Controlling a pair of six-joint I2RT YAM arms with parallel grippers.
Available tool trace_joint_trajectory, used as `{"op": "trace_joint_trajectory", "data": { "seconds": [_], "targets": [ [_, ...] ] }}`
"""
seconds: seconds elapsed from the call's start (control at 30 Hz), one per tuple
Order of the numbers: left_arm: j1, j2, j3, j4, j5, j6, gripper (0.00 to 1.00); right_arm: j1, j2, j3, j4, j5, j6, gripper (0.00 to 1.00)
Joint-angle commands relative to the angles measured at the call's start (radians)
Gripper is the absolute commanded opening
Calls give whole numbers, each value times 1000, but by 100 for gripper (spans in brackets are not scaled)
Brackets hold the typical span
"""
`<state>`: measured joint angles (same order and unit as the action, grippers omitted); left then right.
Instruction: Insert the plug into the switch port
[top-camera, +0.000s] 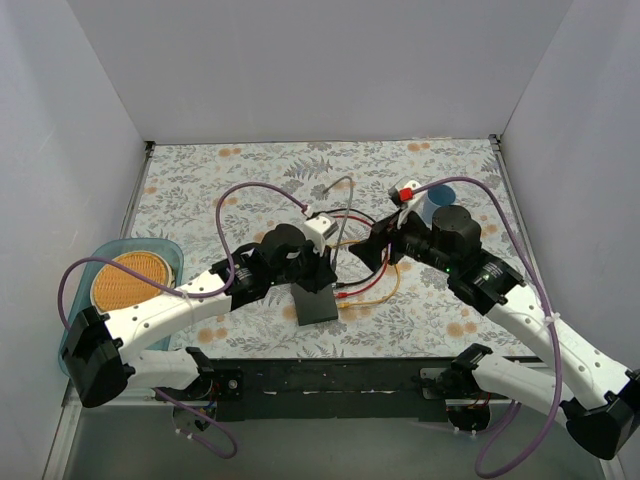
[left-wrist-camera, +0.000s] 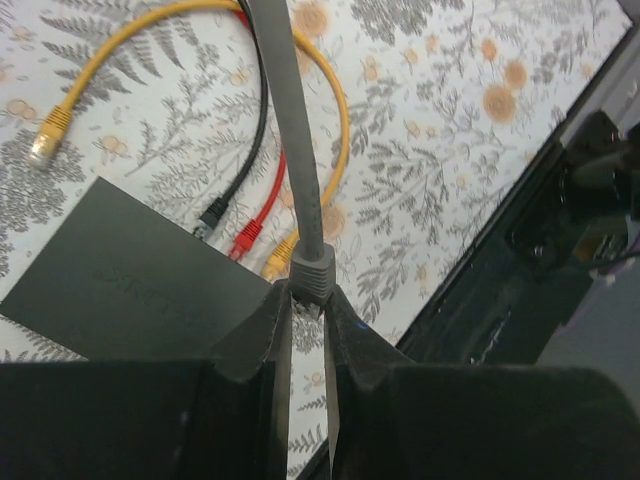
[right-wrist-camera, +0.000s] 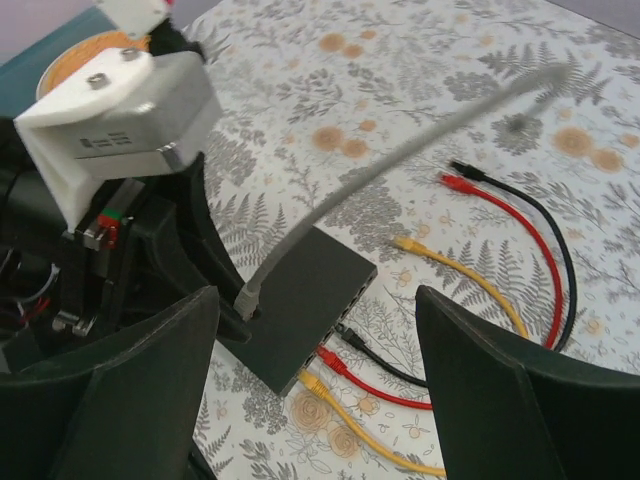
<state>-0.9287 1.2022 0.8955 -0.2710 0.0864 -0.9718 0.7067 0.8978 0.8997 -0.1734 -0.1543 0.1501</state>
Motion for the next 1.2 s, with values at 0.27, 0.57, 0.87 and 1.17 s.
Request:
{"op": "trace_joint_trajectory", "data": {
  "seconds": [0.27,0.57,0.87,1.17],
  "targets": [
    [2,-66,49,-119,233,127,0,-4,50,19,133,-434,-147,85],
    [1,-72,66,-88,248,128,0,-1,148,19,83,-646,-195,68],
    [1,-125,68,-62,220,133,0,10,191,27,-17,-682,-253,41],
    [1,-162,72,-37,220,134,0,27,234,36,-93,-694,-297,30]
  ]
}}
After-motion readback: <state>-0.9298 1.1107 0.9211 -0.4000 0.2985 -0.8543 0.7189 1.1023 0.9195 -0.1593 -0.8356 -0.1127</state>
